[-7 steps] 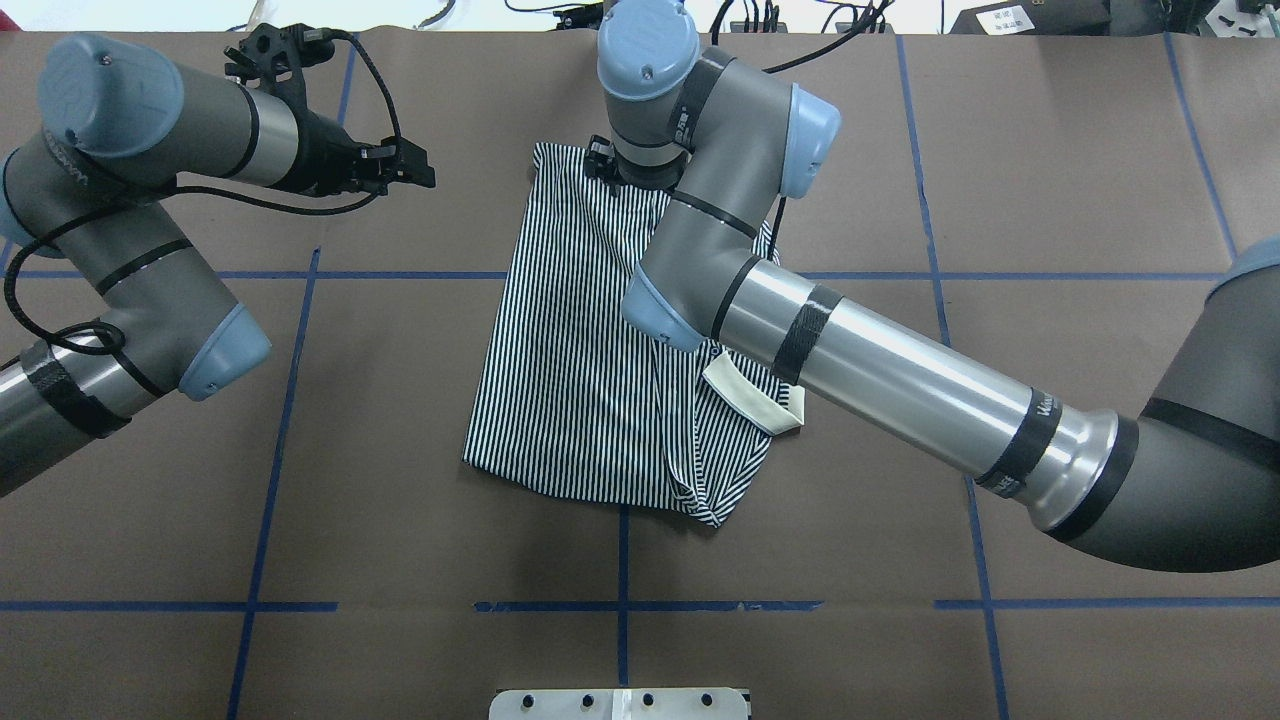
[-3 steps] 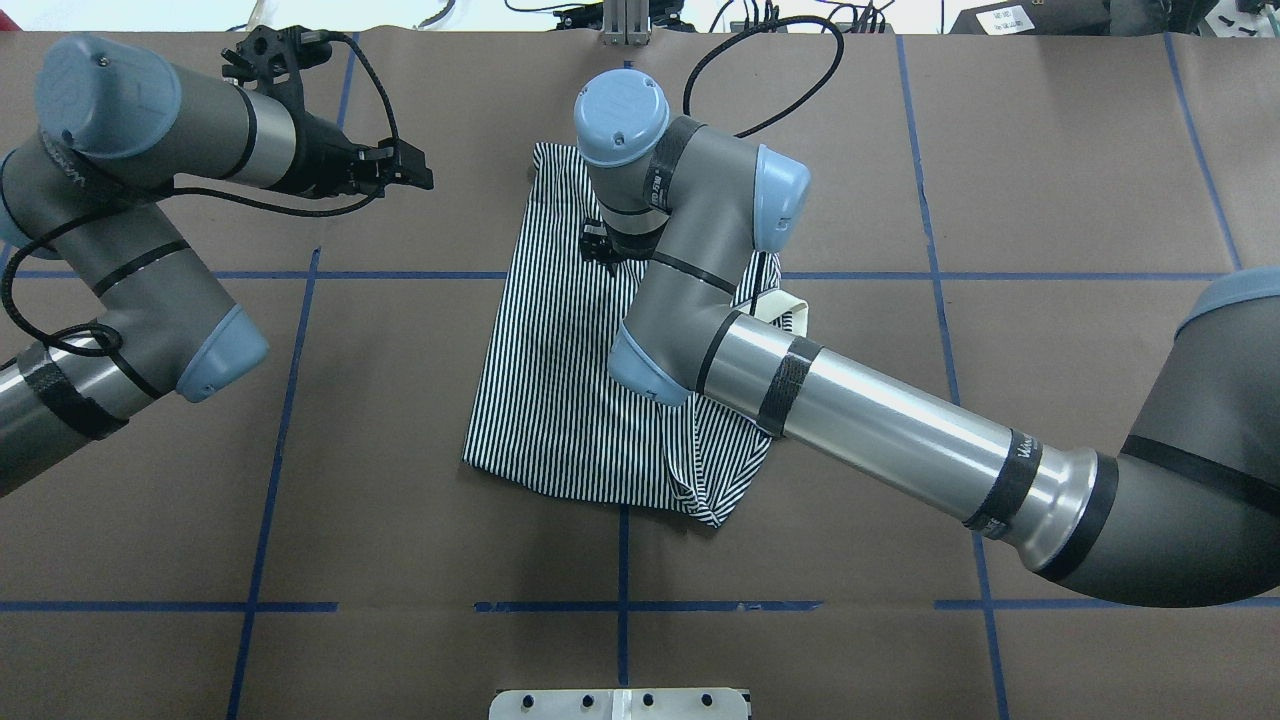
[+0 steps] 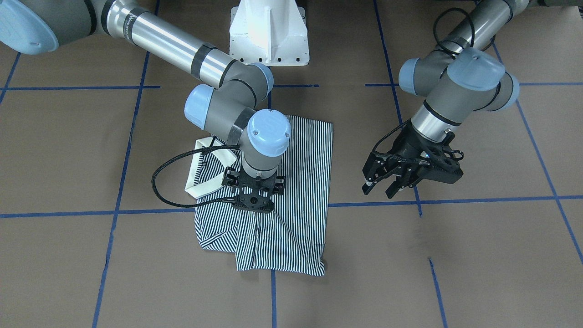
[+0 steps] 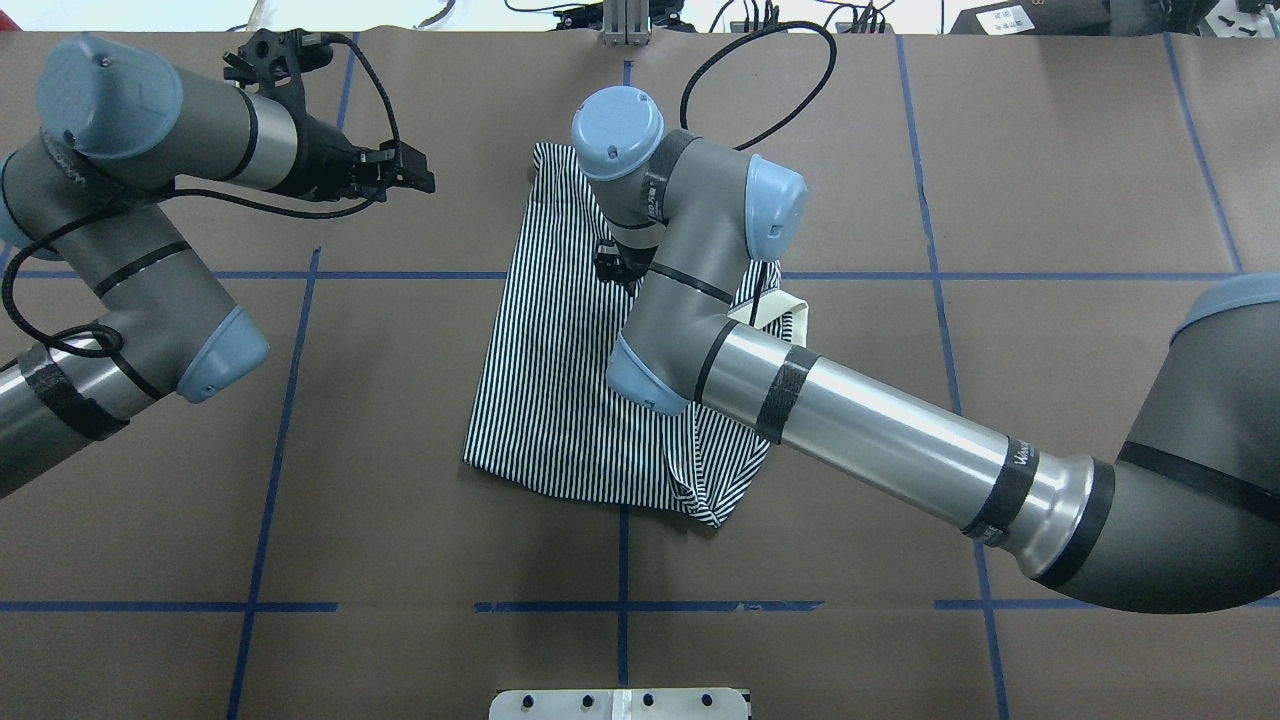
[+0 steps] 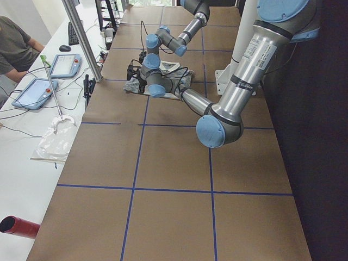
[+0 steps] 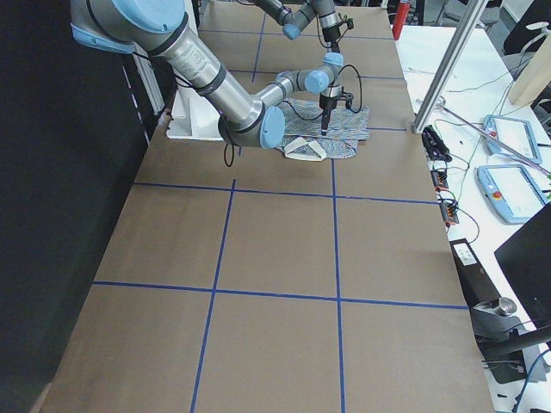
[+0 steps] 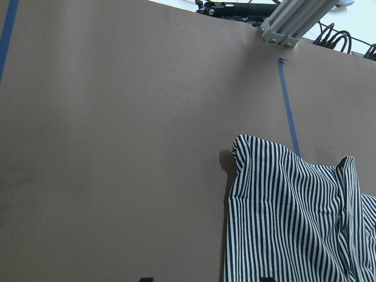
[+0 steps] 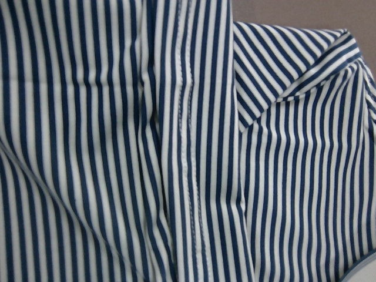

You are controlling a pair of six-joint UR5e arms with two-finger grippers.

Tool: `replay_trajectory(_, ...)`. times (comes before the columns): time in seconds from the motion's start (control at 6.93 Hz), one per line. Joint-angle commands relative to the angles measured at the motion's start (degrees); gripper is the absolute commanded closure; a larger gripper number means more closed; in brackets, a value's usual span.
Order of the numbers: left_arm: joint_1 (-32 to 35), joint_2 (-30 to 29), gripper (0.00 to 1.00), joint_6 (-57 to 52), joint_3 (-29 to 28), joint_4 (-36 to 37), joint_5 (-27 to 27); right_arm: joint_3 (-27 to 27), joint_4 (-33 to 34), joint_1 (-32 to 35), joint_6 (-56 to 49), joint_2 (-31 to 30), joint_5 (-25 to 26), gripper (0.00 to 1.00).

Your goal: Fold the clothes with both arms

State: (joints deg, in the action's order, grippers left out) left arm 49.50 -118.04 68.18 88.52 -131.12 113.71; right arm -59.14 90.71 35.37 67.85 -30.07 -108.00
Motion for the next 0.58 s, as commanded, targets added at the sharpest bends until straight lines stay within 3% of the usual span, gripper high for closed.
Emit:
replay_trajectory(0.0, 0.0, 0.4, 0.32, 0.0, -0.1, 0.0, 0.0, 0.4, 0.5, -0.1, -1.0, -0.3, 0.1, 0.0)
replay_trajectory(0.29, -0.1, 0.5, 0.32, 0.0, -0.1, 0.0, 0.1, -0.5, 4.8, 0.7, -5.2, -1.0, 0.5, 0.0)
replay_trajectory(0.43, -0.1, 0.5, 0.32, 0.0, -0.1, 0.0, 0.1, -3.1, 5.4, 2.1, -6.9, -4.2, 0.4, 0.0)
